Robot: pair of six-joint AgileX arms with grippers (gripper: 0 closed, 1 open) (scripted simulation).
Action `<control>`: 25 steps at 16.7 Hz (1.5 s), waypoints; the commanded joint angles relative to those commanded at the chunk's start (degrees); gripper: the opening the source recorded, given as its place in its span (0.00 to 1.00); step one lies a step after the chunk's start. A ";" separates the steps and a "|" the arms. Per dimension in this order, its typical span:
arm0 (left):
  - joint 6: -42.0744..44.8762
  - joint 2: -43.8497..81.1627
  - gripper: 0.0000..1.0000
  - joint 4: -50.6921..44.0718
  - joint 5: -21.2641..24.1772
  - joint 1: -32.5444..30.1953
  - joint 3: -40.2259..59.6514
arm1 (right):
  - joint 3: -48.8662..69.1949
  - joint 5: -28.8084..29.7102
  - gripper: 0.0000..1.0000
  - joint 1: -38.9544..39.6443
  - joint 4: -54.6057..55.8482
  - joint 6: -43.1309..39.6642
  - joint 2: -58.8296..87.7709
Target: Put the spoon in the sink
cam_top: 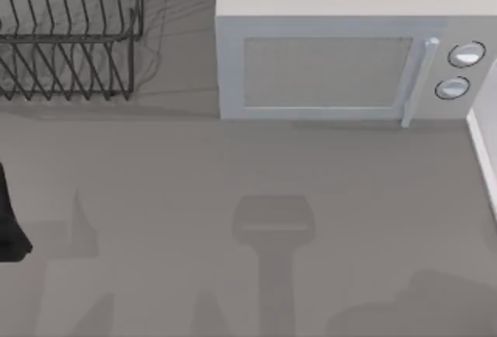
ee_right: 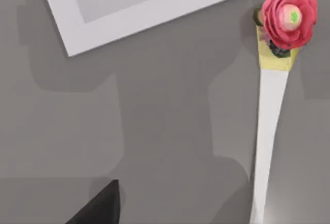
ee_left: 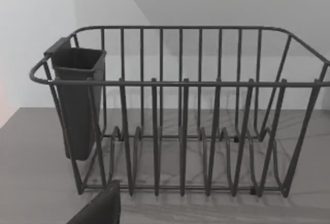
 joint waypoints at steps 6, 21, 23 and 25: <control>0.00 0.00 1.00 0.00 0.00 0.00 0.00 | 10.21 0.28 1.00 -2.61 -11.37 2.32 14.19; 0.00 0.00 1.00 0.00 0.00 0.00 0.00 | -1.03 0.28 1.00 -2.53 10.48 2.73 24.85; 0.00 0.00 1.00 0.00 0.00 0.00 0.00 | -3.19 0.28 1.00 -2.53 14.37 2.80 26.88; 0.00 0.00 1.00 0.00 0.00 0.00 0.00 | -4.03 0.28 1.00 -2.52 15.81 2.81 27.68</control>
